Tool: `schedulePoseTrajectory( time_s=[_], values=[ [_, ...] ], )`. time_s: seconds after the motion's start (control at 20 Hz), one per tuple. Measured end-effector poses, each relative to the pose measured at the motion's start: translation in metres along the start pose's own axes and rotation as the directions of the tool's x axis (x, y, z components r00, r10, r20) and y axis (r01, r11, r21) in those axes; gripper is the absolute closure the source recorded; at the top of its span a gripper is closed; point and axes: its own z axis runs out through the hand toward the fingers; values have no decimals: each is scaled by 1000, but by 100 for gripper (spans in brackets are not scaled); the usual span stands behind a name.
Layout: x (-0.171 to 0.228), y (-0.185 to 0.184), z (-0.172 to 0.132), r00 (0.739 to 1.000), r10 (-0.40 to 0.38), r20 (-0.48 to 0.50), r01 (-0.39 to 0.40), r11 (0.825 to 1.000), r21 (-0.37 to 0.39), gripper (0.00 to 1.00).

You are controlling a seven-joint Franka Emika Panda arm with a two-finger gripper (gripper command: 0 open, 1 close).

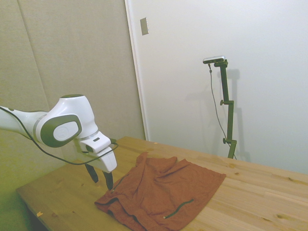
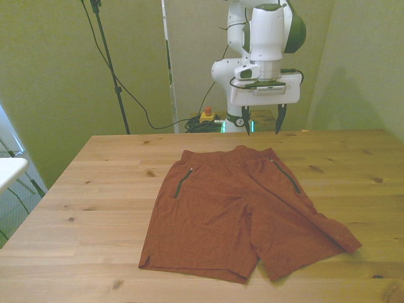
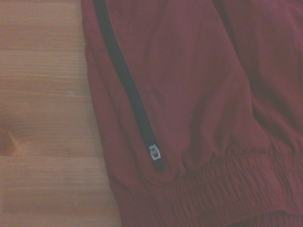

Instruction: Fold the shorts

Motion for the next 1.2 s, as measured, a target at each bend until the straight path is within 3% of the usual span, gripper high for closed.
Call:
schedulePoseTrajectory(
  time_s=[0.15,0.35,0.5,0.65,0.9,1.2],
  values=[
    [-1,-2,0,1000,-20,-24,20,1000,-17,0],
    [-44,-39,0,977,-119,-177,92,984,-152,0],
    [-90,-63,9,934,-213,-285,137,955,-264,0],
    [-117,-72,27,882,-309,-357,163,909,-383,0],
    [-133,-78,62,867,-381,-321,212,866,-454,0],
    [-127,-79,87,861,-411,-301,226,838,-497,0]
  ],
)
